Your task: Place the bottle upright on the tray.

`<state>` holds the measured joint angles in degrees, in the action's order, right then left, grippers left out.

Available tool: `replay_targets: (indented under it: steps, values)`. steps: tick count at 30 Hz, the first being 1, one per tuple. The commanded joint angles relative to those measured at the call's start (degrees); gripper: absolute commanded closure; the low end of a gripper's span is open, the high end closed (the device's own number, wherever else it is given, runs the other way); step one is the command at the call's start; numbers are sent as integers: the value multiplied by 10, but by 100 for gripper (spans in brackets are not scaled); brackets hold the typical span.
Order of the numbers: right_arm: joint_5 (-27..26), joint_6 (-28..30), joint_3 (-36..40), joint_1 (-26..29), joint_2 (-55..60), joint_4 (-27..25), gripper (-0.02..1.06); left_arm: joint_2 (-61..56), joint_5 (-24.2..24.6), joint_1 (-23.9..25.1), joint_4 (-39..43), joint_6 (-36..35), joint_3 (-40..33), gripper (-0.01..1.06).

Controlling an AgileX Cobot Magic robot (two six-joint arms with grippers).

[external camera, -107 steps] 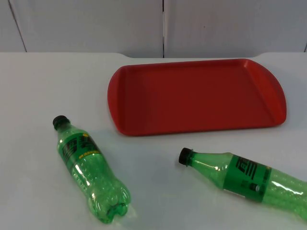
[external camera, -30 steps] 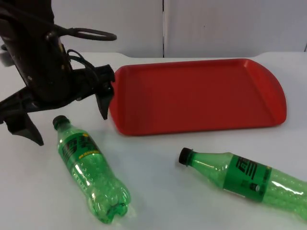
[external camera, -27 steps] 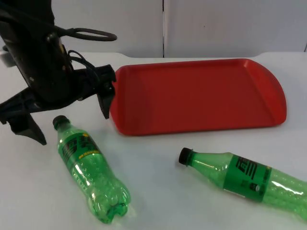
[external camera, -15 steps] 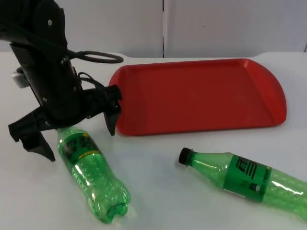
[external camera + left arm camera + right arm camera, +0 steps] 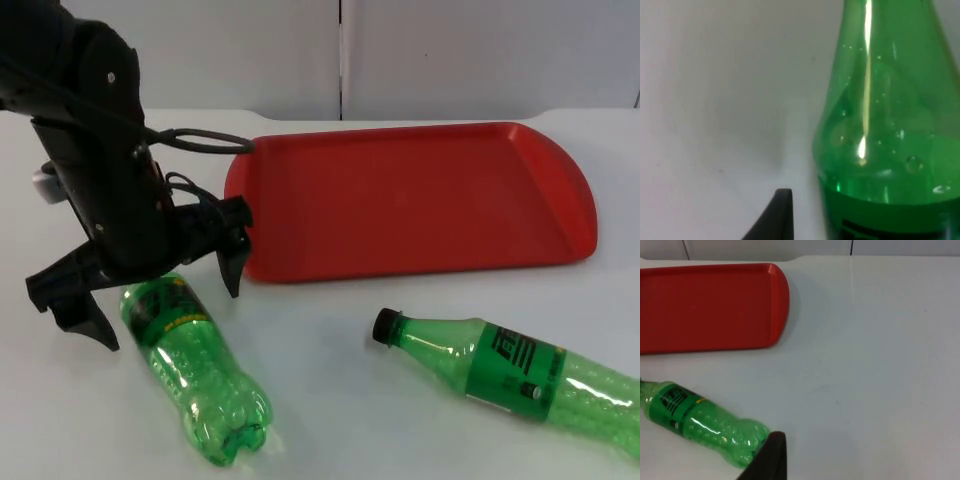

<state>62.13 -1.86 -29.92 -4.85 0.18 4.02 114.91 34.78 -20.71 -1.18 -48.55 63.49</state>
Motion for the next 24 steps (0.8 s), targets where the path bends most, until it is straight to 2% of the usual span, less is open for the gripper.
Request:
replay_targets:
  steps: [1, 24]
  values:
    - [-5, -1, 4, 1, -2, 2, -1, 5, -5, 2, -6, 0, 3, 0]
    - [-5, -1, 4, 1, -2, 2, -1, 24, -25, 2, -1, 3, 3, 0]
